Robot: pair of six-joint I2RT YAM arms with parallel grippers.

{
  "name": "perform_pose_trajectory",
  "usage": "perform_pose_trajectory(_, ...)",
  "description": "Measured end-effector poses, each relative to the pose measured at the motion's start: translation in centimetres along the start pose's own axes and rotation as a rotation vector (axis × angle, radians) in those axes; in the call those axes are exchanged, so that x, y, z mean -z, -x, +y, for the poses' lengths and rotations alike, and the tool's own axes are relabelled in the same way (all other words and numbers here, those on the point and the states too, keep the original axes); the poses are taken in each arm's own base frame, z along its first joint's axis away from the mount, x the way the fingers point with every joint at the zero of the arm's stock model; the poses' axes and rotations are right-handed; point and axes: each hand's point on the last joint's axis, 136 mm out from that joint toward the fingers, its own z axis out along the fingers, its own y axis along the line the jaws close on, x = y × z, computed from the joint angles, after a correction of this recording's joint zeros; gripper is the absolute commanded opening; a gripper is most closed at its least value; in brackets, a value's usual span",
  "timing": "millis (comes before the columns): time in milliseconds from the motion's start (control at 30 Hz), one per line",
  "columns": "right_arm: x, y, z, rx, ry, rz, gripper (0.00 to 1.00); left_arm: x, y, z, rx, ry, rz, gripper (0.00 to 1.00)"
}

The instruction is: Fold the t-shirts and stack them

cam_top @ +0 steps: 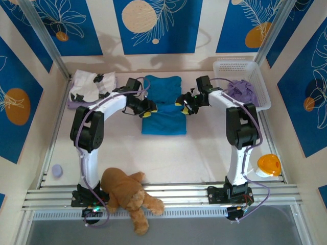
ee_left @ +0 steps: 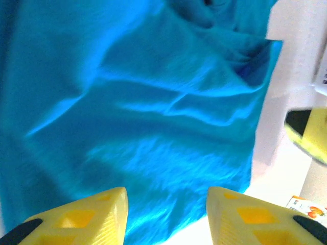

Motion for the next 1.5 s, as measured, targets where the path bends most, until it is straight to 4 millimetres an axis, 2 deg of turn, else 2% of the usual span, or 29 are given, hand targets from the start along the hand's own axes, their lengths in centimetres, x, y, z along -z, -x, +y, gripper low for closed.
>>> perform_pose_trajectory(267,2.6,-1.9,0.0,0.008,0.010,-0.025,0.54,-4.7,-0.7,-2.0,0.059,-0.094,0.048,0.45)
perform_pose_trajectory(500,2.9,-3.4,-1.3,-0.003,0.002,-0.016,0.54,-6.8,1.2,-2.6,0.136,-0.169,0.019,0.44)
perform_pose_trajectory(767,1.8,-5.3,-4.0,-0.067,-0.026,0.014,0.54,-5.9,4.8,-4.4,0.130,-0.227,-0.051,0.44)
perform_pose_trajectory(1033,1.4,-6.2,-2.8,-0.038,-0.014,0.024,0.54,-3.8,9.0,-4.0,0.106,-0.197,-0.152,0.44)
perform_pose_trajectory(1133,1.2,-6.7,-2.5,-0.026,-0.018,0.033,0.54,-3.1,9.8,-3.2,0.088,-0.157,-0.178,0.44)
perform_pose_trajectory(1267,0.9,-7.3,-1.9,-0.007,-0.025,0.042,0.54,-2.8,9.0,-1.6,0.062,-0.085,-0.178,0.45)
perform_pose_trajectory(1500,-0.2,-7.9,-1.4,0.042,-0.063,0.060,0.53,0.1,3.5,0.1,0.036,-0.029,-0.128,0.46)
